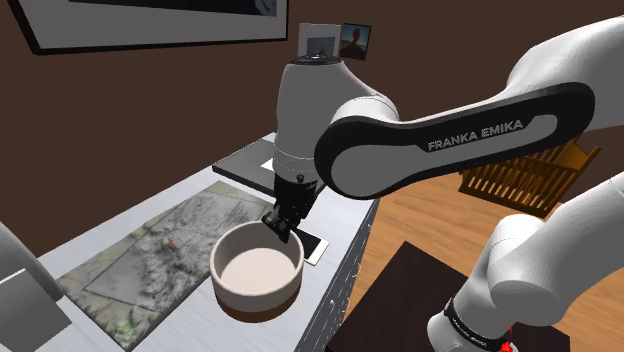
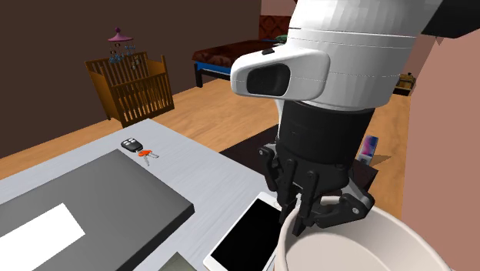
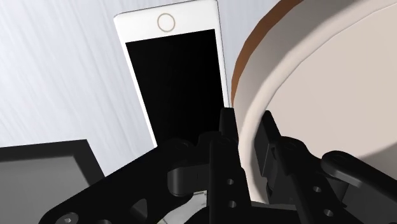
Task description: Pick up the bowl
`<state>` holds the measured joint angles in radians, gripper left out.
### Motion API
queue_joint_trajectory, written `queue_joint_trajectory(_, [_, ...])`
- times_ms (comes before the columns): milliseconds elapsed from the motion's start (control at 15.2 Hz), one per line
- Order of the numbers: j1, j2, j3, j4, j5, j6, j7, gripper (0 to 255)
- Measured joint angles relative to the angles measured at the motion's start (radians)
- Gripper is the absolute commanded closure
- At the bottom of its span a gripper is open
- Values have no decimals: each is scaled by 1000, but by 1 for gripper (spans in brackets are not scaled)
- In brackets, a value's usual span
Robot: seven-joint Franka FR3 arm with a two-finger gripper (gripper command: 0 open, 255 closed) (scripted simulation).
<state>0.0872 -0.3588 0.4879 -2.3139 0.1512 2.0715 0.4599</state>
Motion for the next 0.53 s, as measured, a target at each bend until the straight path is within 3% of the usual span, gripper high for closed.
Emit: queue_joint_trajectory(528, [-1, -17, -12, 62, -1, -79, -3, 255])
